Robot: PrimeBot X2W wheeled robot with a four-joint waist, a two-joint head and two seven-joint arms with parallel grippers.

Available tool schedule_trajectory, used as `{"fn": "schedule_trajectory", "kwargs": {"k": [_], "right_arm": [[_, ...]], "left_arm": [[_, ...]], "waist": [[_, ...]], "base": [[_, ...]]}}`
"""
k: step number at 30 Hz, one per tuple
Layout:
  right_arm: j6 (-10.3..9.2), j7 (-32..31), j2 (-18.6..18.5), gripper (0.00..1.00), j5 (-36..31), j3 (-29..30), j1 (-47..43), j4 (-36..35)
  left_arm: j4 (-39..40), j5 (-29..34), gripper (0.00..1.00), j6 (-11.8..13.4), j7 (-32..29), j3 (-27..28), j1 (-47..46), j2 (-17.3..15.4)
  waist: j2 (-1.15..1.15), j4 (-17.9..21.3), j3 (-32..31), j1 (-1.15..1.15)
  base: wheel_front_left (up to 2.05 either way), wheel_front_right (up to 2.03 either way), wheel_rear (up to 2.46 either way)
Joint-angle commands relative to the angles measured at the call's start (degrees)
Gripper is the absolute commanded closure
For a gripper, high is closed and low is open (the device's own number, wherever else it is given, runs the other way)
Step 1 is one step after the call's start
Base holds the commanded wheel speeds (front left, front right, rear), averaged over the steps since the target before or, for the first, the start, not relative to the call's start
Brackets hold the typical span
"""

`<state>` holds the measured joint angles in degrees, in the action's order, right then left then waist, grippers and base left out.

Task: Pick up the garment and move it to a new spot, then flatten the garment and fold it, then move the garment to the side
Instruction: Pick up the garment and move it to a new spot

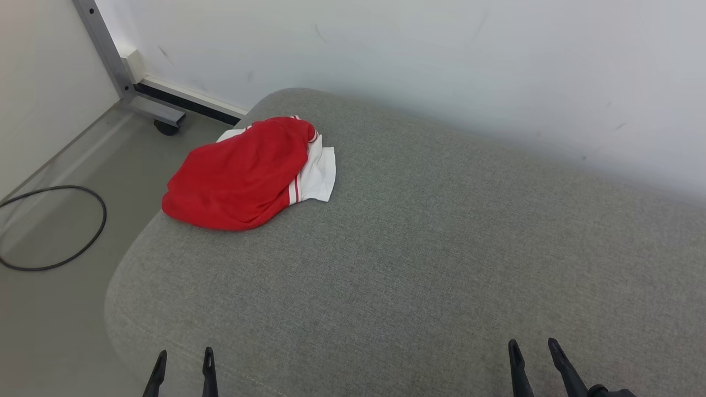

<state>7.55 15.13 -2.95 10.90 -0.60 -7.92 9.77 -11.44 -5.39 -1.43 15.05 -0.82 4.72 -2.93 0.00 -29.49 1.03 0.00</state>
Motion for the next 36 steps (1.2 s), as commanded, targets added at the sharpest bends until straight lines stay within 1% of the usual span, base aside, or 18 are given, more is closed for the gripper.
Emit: {"fn": "schedule_trajectory", "kwargs": {"k": [1, 10, 13, 17, 24, 27, 31, 33, 36], "right_arm": [[-0.14, 0.0, 0.1, 0.00, -0.3, -0.2, 0.4, 0.1], [-0.14, 0.0, 0.1, 0.00, -0.1, -0.1, 0.3, -0.2], [-0.14, 0.0, 0.1, 0.00, -0.6, -0.1, 0.9, -0.5], [-0.14, 0.0, 0.1, 0.00, -1.7, 0.1, 2.2, -0.7], [-0.14, 0.0, 0.1, 0.00, -4.2, 1.1, 5.7, -1.7], [-0.14, 0.0, -0.1, 0.00, -5.1, 1.8, 7.2, -2.3], [-0.14, 0.0, -1.0, 0.00, -5.7, 1.9, 9.4, -2.9], [-0.14, 0.0, -1.3, 0.00, -5.7, 2.0, 10.4, -3.5], [-0.14, 0.0, -1.9, 0.00, -5.8, 2.4, 11.6, -4.4]], "left_arm": [[0.3, -0.1, 0.00, 0.3, 0.2, 0.2, 0.9, 0.1], [-0.3, -1.2, 0.00, 0.3, 0.2, 0.8, -0.5, 0.1], [-0.5, -3.1, 0.00, 0.5, 0.2, 1.8, -2.3, 0.1], [-1.3, -5.5, 0.00, 0.6, 0.2, 3.8, -5.9, 0.1], [-5.8, -5.6, 0.00, -1.6, 0.2, 7.4, -17.7, -0.1], [-8.1, -5.8, 0.00, -2.6, 0.2, 9.6, -24.7, -1.2], [-10.8, -6.7, 0.00, -3.0, 0.2, 12.0, -33.1, -1.9], [-13.6, -7.5, 0.00, -3.5, 0.2, 13.6, -37.2, -3.0], [-18.2, -8.8, 0.00, -4.1, 0.2, 14.3, -42.9, -4.1]], "waist": [[0.00, 0.0, 0.0, 0.00], [0.00, 0.1, 0.2, 0.00], [0.00, 1.3, 1.1, 0.00], [0.00, 3.8, 2.8, 0.00], [0.00, 9.2, 8.4, 0.00], [0.00, 11.3, 11.2, 0.00], [0.00, 13.9, 15.1, 0.00], [0.00, 15.3, 16.9, 0.00], [0.00, 17.0, 19.4, 0.00]], "base": [[0.00, 0.00, 0.00], [0.00, 0.00, 0.00], [0.00, 0.00, 0.00], [0.00, 0.00, 0.00], [0.00, 0.00, 0.00], [0.00, 0.00, 0.00], [0.00, 0.00, 0.00], [0.00, 0.00, 0.00], [0.00, 0.00, 0.00]]}}
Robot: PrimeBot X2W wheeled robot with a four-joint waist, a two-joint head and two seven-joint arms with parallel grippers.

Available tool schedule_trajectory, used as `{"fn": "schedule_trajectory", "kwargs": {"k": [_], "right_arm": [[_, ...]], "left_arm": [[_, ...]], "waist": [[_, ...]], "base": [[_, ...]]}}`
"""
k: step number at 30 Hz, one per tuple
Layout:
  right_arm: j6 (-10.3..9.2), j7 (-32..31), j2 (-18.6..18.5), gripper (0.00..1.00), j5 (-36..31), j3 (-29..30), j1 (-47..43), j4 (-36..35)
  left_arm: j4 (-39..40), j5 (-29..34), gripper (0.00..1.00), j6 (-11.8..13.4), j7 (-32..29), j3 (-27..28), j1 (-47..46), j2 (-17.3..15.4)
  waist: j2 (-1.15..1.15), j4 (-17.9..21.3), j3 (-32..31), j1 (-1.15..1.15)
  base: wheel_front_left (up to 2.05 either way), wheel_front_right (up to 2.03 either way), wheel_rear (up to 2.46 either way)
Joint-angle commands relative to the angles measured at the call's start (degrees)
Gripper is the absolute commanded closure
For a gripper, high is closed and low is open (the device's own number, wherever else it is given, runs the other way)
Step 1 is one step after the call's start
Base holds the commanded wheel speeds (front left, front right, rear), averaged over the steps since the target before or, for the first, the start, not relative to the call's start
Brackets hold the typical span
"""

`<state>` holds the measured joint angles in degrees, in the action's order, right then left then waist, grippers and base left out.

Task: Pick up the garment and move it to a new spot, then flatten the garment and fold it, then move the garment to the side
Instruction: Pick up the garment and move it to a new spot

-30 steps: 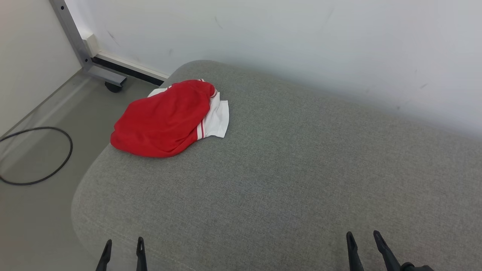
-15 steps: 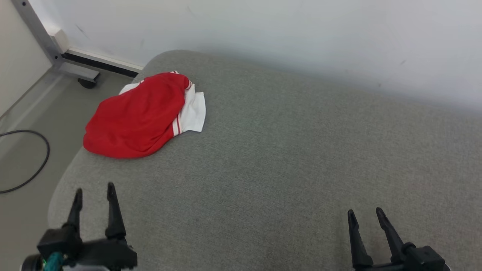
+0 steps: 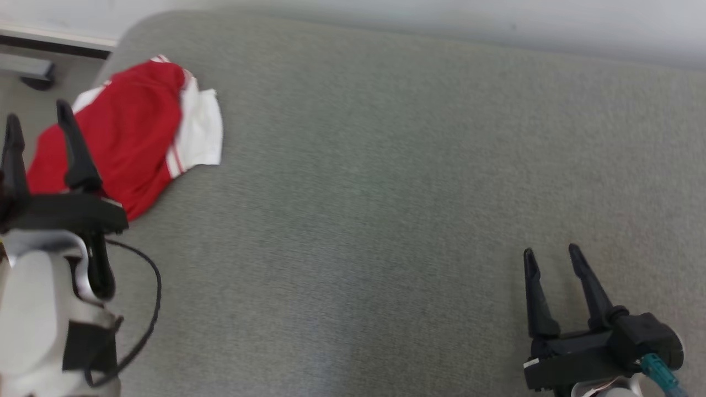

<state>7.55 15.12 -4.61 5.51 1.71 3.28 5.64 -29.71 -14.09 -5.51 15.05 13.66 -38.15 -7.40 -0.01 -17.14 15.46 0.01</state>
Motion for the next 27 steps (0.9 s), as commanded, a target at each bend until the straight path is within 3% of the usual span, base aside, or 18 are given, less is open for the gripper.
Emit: {"fn": "schedule_trajectory", "kwargs": {"k": [1, 8, 19, 27], "right_arm": [[-0.14, 0.0, -0.4, 0.00, -0.5, 0.2, 0.7, -0.5], [-0.14, 0.0, -1.3, 0.00, -0.9, 0.3, 3.3, -3.2], [-0.15, 0.0, -2.2, 0.00, -1.7, 0.2, 5.6, -9.3], [-0.15, 0.0, -2.7, 0.00, -2.1, 0.4, 5.4, -11.9]], "left_arm": [[-1.8, -0.4, 0.00, -0.2, 0.1, -0.1, -1.8, -0.5], [-14.1, -3.1, 0.00, -1.1, -2.6, 0.9, -13.8, -7.2], [-29.8, -4.5, 0.00, -0.8, -11.3, 0.8, -22.3, -14.0], [-40.7, -4.4, 0.00, -0.3, -24.8, -0.9, -25.3, -15.8]], "waist": [[0.01, 5.2, 5.7, -0.01], [0.01, 8.6, 10.3, -0.01], [0.01, 11.6, 15.0, -0.01], [0.01, 12.5, 16.1, -0.01]], "base": [[0.00, 0.00, 0.00], [0.00, 0.00, 0.00], [0.00, 0.00, 0.00], [0.00, 0.00, 0.00]]}}
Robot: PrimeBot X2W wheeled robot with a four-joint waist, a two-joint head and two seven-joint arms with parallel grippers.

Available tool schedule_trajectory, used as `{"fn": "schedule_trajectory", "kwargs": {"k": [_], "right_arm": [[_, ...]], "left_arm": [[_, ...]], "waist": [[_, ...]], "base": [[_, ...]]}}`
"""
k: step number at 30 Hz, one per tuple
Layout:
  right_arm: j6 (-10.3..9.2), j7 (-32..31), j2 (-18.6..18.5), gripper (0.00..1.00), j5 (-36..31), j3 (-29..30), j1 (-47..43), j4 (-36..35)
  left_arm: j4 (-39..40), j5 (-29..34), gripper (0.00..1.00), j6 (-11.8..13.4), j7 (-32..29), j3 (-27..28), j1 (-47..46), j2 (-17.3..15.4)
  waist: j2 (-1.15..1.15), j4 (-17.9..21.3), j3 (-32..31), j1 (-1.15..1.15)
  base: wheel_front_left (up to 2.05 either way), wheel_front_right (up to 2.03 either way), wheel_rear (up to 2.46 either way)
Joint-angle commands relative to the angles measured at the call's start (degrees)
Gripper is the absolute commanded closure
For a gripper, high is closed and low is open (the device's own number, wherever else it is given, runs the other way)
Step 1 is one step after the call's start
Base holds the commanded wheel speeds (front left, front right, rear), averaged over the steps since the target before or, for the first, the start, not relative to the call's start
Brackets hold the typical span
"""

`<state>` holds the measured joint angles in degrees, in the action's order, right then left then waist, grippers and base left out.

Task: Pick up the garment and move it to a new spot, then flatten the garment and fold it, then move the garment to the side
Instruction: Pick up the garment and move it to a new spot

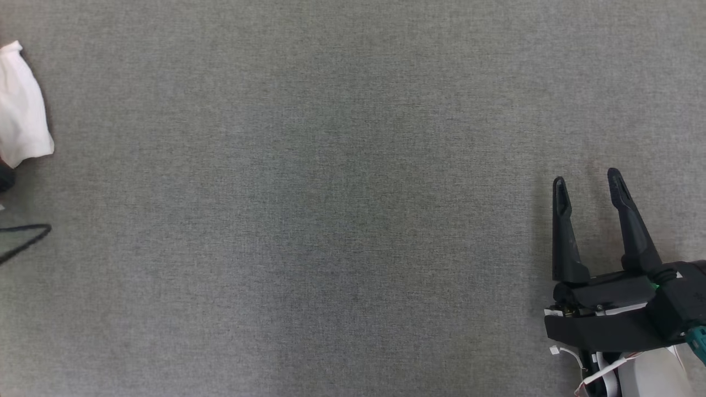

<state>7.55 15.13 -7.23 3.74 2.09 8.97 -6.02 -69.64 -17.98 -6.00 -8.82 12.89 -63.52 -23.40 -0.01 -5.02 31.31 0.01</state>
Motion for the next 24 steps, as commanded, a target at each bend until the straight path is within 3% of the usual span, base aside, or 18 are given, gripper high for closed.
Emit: {"fn": "schedule_trajectory", "kwargs": {"k": [1, 7, 8, 13, 24], "right_arm": [[-0.15, 0.0, 0.0, 0.00, -0.4, 0.0, -0.5, -0.4], [-0.15, 0.0, 0.2, 0.00, -0.7, -0.2, -0.6, -0.9], [-0.15, 0.0, 0.2, 0.00, -0.7, -0.2, -0.6, -0.9], [-0.15, 0.0, 0.0, 0.00, -0.6, -0.1, -0.7, -0.3], [-0.15, 0.0, 1.2, 0.00, 0.2, -0.8, -1.5, 2.1]], "left_arm": [[-1.6, -0.7, 0.00, 0.7, -2.9, 0.0, -0.2, 0.3], [-4.2, -1.7, 0.00, 3.5, -11.2, 0.2, -0.1, 0.8], [-4.3, -1.6, 1.00, 3.7, -11.4, 0.1, 0.1, 0.9], [-3.7, -1.9, 1.00, 4.4, -8.1, 0.0, 1.1, 1.1], [2.6, -4.6, 1.00, 0.1, 8.9, 1.3, -3.5, -0.1]], "waist": [[0.01, 0.4, 0.3, -0.01], [0.01, 0.3, -0.2, -0.01], [0.01, 0.3, -0.2, -0.01], [0.01, 0.1, -1.1, -0.01], [0.01, -0.2, -8.5, -0.01]], "base": [[0.00, 0.00, 0.00], [0.00, 0.00, 0.00], [0.00, 0.00, 0.00], [0.00, 0.00, 0.00], [0.00, 0.00, 0.00]]}}
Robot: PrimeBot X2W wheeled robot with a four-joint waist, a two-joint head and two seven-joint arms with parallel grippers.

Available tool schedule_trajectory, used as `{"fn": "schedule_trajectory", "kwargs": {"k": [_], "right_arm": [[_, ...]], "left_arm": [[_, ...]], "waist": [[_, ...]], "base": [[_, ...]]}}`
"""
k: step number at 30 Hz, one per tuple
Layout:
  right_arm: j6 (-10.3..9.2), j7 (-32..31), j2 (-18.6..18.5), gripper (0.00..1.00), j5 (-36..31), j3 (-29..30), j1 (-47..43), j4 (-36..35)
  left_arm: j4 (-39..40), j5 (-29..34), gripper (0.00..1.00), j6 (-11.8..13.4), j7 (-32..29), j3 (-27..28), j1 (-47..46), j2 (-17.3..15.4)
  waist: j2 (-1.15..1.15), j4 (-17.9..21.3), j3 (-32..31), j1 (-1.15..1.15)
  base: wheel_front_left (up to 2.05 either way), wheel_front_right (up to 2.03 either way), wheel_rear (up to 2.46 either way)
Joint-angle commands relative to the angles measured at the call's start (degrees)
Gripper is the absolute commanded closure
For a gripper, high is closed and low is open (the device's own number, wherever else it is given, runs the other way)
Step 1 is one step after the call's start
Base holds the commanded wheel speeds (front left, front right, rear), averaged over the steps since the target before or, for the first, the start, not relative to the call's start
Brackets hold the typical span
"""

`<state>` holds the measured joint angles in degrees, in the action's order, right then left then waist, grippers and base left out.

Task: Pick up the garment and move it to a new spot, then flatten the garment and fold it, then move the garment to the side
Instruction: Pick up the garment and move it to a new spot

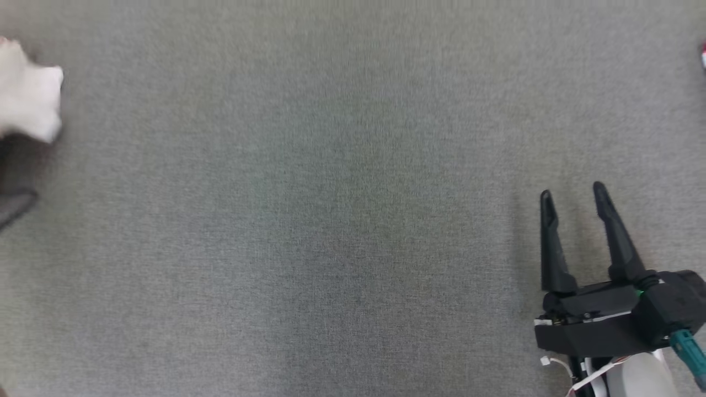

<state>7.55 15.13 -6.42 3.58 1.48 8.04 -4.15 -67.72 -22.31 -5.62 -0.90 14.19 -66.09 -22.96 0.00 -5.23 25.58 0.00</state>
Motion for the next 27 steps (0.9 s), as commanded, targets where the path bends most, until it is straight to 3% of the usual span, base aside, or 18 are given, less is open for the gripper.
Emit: {"fn": "schedule_trajectory", "kwargs": {"k": [1, 6, 12, 18, 27], "right_arm": [[-0.15, 0.0, 0.6, 0.00, 0.4, -0.4, -0.7, 0.5], [-0.15, 0.0, 1.6, 0.00, 1.0, -0.3, -1.7, 1.7], [-0.15, 0.0, 2.6, 0.00, 1.7, 0.1, -2.9, 2.7], [-0.15, 0.0, 3.4, 0.00, 2.5, -0.4, -3.6, 3.9], [-0.15, 0.0, 3.6, 0.00, 5.8, -0.6, -4.6, 5.5]], "left_arm": [[1.3, 0.3, 1.00, -0.5, 2.1, -0.6, -1.4, -0.8], [5.5, 0.3, 1.00, -1.5, 6.3, -2.9, -4.7, -0.5], [13.2, -1.5, 1.00, -1.8, 7.8, -8.1, -7.0, 2.6], [25.1, -5.2, 1.00, -1.9, 6.6, -15.7, -5.0, 5.0], [41.4, -7.4, 1.00, -1.5, 1.8, -21.8, 0.5, 10.1]], "waist": [[0.00, 0.2, -3.6, 0.00], [0.00, 0.9, -7.4, 0.00], [0.00, 1.8, -10.5, 0.00], [0.00, 4.7, -13.2, 0.00], [0.00, 11.3, -14.5, 0.00]], "base": [[0.00, 0.00, 0.00], [0.00, 0.00, 0.00], [0.00, 0.00, 0.00], [0.00, 0.00, 0.00], [0.00, 0.00, 0.00]]}}
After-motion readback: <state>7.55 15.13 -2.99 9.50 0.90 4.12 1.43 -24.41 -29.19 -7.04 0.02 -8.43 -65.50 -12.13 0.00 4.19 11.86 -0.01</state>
